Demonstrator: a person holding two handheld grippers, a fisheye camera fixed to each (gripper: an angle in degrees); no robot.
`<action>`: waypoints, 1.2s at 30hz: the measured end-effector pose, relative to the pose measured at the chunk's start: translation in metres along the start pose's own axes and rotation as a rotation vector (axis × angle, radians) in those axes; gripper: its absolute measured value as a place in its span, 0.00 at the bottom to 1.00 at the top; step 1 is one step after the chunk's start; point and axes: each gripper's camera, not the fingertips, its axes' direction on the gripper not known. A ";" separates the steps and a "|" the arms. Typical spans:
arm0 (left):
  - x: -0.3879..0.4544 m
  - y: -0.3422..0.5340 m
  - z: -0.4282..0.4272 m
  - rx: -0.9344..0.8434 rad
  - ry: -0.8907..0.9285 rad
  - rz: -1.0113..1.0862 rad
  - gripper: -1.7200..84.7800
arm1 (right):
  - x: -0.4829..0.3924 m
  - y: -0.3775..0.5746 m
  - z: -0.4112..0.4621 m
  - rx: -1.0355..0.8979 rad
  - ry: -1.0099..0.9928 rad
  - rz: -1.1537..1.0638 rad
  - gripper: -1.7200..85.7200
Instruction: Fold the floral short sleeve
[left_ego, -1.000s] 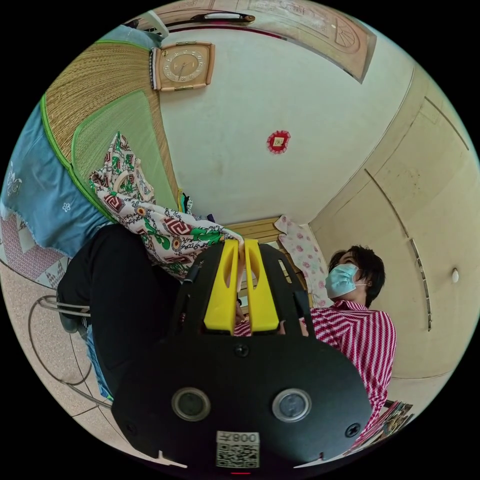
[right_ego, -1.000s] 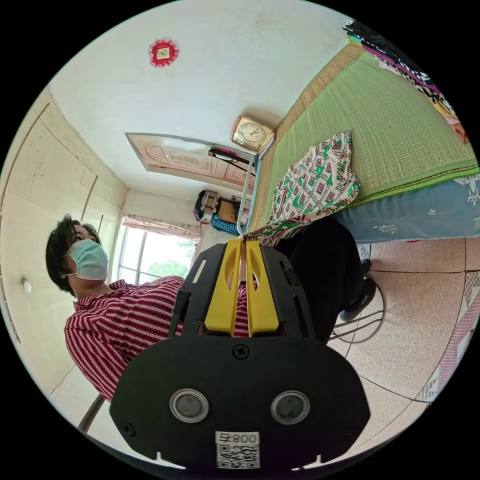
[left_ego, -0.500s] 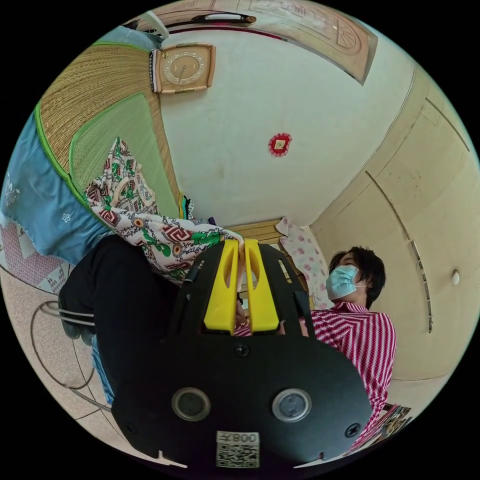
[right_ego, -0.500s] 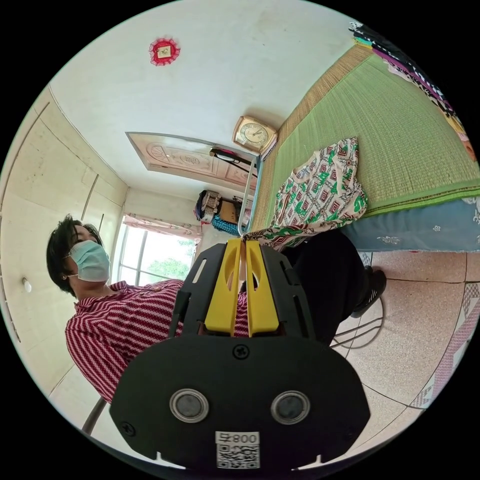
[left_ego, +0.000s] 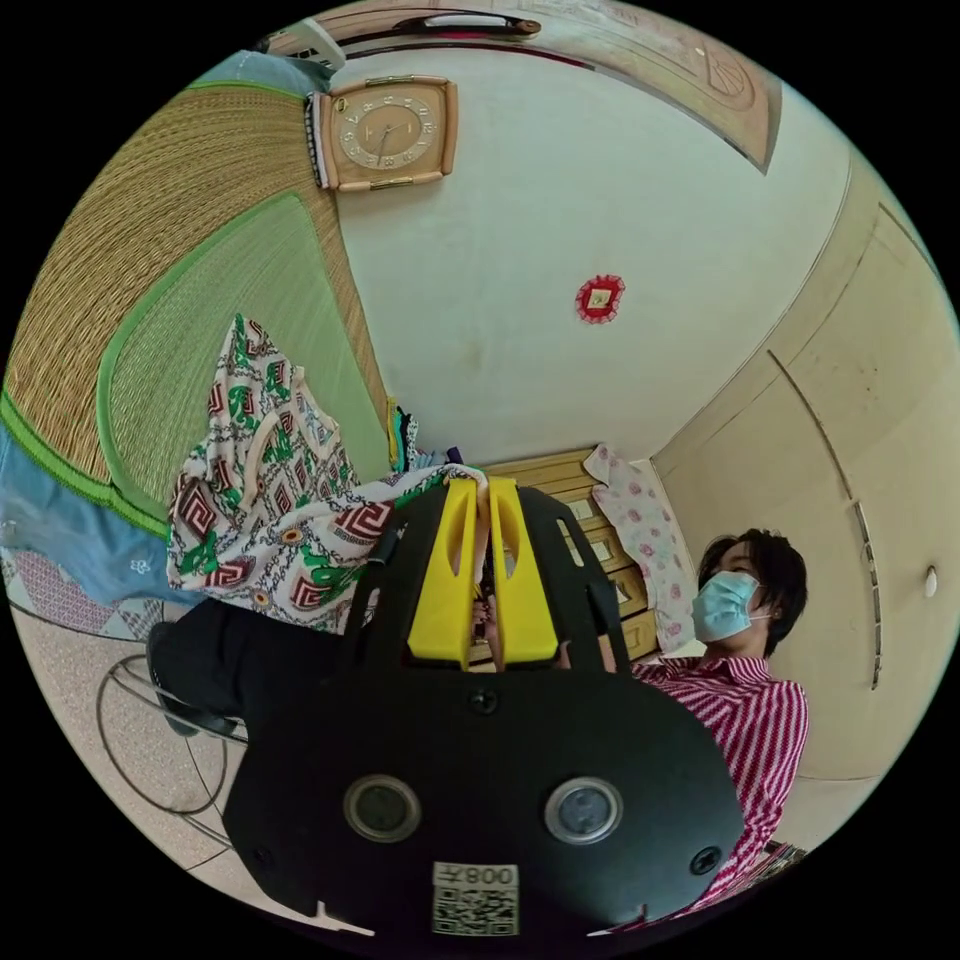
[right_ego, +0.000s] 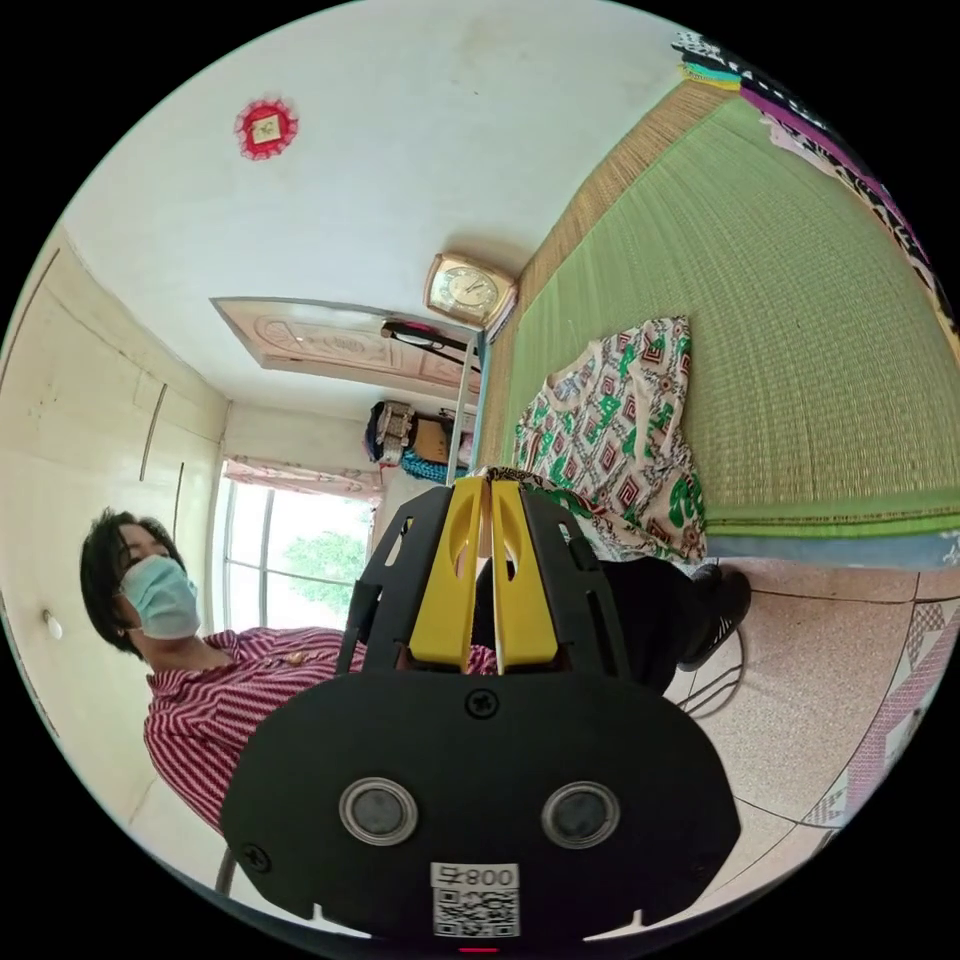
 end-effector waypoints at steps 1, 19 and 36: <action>-0.001 -0.013 0.008 0.005 -0.013 -0.016 0.04 | 0.012 -0.014 0.007 0.002 0.003 0.029 0.03; 0.036 -0.169 0.117 0.063 -0.207 -0.142 0.04 | 0.122 -0.162 0.096 -0.047 0.079 0.230 0.02; 0.073 -0.244 0.197 0.101 -0.341 -0.248 0.06 | 0.185 -0.214 0.155 -0.042 0.080 0.343 0.02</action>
